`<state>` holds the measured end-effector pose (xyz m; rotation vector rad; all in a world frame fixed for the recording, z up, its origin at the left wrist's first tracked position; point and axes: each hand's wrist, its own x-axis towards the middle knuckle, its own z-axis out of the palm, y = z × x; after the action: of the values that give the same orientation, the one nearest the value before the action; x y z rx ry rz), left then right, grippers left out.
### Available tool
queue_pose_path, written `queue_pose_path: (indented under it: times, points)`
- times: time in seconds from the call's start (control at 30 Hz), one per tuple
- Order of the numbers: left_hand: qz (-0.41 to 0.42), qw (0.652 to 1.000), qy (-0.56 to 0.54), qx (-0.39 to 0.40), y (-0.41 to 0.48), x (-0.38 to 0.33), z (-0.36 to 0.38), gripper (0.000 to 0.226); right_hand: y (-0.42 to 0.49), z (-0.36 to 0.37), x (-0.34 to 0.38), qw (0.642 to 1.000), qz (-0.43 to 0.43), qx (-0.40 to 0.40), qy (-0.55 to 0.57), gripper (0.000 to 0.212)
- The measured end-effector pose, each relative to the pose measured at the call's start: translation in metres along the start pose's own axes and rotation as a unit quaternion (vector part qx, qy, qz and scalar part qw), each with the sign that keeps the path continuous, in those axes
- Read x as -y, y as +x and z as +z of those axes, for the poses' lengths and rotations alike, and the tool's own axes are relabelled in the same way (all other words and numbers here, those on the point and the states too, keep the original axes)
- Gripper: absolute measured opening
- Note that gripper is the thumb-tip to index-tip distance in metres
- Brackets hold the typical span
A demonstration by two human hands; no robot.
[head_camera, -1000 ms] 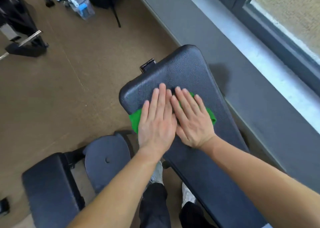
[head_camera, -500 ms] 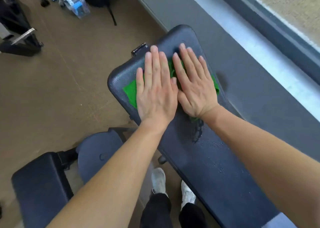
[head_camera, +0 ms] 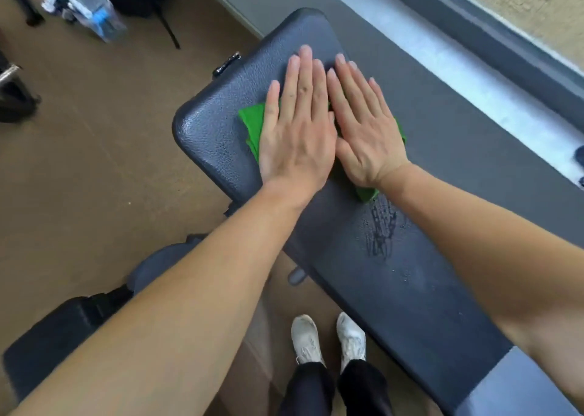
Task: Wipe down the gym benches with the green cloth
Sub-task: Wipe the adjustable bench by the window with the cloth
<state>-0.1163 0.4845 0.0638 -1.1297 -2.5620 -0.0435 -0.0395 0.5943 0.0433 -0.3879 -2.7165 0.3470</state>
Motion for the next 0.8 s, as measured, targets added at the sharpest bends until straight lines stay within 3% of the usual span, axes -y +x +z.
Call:
queue_pose_path:
  times: [0.17,0.37,0.47,0.63,0.73,0.8]
  points:
    - [0.006,0.999,-0.046,0.005,-0.065,-0.028,0.012,0.061,-0.077,0.019,0.011,0.996,0.085,-0.01,0.0,0.059]
    - [0.104,0.99,-0.055,0.074,-0.198,-0.061,0.02,0.065,-0.22,0.04,0.022,0.997,0.043,0.061,-0.015,0.065]
    - [0.096,0.993,-0.03,0.063,-0.169,-0.057,0.018,0.063,-0.186,0.034,0.007,0.998,0.006,0.056,-0.003,0.066]
    - [0.022,1.0,-0.006,0.018,-0.08,-0.072,0.027,0.06,-0.117,0.021,-0.03,0.996,0.082,-0.01,0.017,0.059]
    - [0.01,1.0,-0.019,0.015,-0.09,-0.093,0.032,0.06,-0.138,0.026,-0.037,0.988,0.148,-0.03,0.03,0.061]
    - [0.057,0.997,-0.032,0.026,-0.122,-0.111,0.037,0.06,-0.182,0.035,-0.035,0.982,0.183,-0.033,0.029,0.061]
